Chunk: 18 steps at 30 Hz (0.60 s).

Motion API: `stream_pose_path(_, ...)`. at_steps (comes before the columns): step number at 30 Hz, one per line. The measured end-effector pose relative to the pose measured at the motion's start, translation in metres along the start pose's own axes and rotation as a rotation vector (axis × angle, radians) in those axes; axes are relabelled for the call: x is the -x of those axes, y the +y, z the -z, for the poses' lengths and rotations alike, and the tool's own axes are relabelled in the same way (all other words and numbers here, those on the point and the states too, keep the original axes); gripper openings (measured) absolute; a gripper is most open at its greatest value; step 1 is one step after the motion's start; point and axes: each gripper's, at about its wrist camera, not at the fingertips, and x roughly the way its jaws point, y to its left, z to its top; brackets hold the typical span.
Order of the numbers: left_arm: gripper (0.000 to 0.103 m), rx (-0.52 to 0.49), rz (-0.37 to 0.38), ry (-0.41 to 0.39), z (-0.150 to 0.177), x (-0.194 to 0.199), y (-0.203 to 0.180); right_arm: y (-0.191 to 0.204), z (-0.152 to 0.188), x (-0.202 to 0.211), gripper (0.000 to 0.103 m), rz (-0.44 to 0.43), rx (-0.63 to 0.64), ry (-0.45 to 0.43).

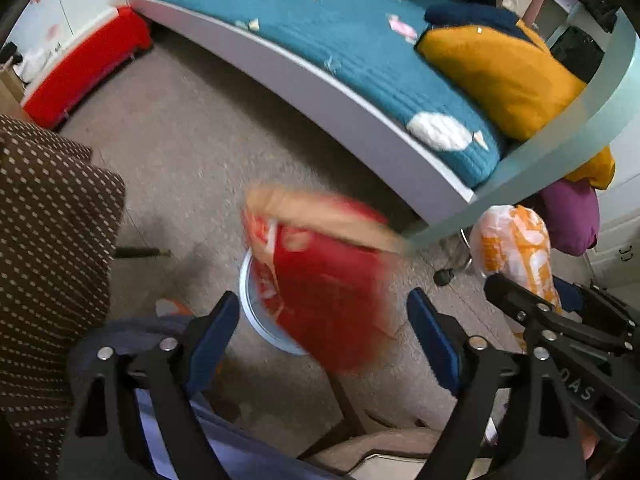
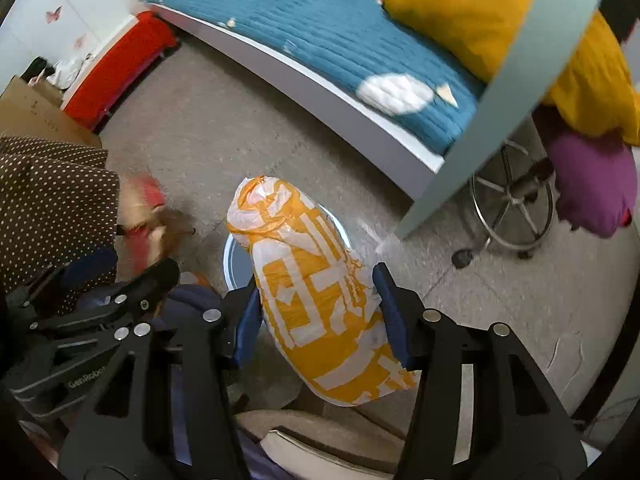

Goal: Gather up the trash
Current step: 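Open both tools to drop the two bags into the bucket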

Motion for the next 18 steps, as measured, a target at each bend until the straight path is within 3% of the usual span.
stream_pose_path(8,0.089,0.008,0.000,0.033,0.005,-0.010,0.012,0.001,0.000,-0.012,0.053,-0.007,0.007,0.031)
stream_pose_path(18,0.089,0.147,-0.079,0.014,0.027,0.009,0.083,0.053,-0.008,-0.025,0.056,-0.052,0.126,0.054)
